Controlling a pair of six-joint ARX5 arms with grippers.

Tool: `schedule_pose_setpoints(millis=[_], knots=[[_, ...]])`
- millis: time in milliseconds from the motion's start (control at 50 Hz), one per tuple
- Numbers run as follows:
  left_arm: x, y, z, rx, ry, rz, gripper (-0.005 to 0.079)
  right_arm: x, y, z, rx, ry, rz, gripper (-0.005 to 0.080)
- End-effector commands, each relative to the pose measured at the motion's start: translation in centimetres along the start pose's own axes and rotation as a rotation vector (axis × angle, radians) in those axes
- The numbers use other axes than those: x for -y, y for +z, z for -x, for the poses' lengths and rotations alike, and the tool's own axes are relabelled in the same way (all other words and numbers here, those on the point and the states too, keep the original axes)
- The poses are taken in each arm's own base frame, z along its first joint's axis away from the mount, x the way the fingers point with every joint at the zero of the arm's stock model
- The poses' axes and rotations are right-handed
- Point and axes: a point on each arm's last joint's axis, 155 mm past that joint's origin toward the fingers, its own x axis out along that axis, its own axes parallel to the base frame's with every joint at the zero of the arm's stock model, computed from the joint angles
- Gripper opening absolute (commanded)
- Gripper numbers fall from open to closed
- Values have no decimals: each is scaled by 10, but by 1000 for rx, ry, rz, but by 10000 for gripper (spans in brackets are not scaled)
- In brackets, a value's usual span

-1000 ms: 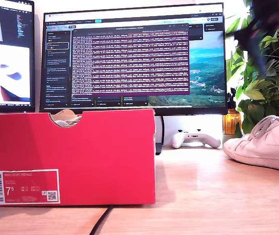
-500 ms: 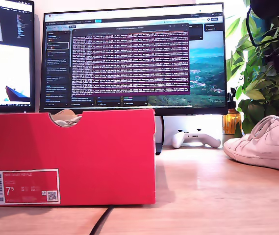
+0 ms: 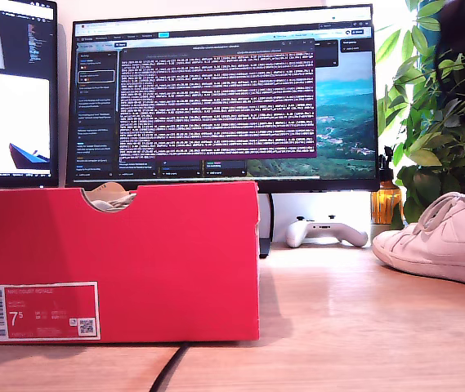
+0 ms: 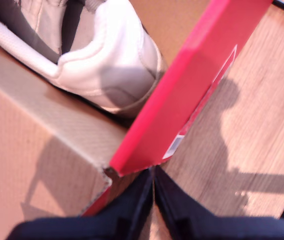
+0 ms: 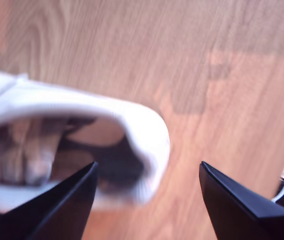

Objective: Pack the white shoes by picking the first shoe and placing it inside the red shoebox, left side, then picking and rotating the second shoe and placing it in the shoebox

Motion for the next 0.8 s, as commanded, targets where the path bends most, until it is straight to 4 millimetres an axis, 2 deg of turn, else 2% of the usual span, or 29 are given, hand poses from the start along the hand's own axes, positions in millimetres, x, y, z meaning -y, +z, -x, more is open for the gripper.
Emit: schedule_pose_setpoints(millis=[0, 180, 320, 500, 540, 580, 640, 700, 740, 780], knots=[[-3, 7, 3, 17, 6, 4, -19, 7, -5, -13, -19, -28, -9, 592], [-3, 7, 3, 17, 6, 3, -19, 6, -16, -35, -55, 2, -44, 592], [-3, 7, 3, 17, 6, 3, -19, 13, -24, -52, -57, -3, -71, 588], [-3, 7, 3, 17, 6, 3, -19, 8, -23, -63, -29, 33, -84, 576], [-3, 7, 3, 17, 6, 3, -19, 6, -22, -64, -22, 45, -95, 534], [-3, 7, 3, 17, 6, 4, -19, 4, -20, -65, -10, 53, -101, 456], [-3, 7, 3, 17, 6, 3, -19, 3, -20, -68, -7, 63, -143, 241], [-3, 7, 3, 17, 6, 3, -19, 3, -20, -69, -7, 67, -189, -16], [-3, 7, 3, 17, 6, 3, -19, 2, -20, -69, -7, 71, -198, 8], [-3, 7, 3, 17, 6, 3, -19, 1, -19, -69, -6, 74, -201, -7]])
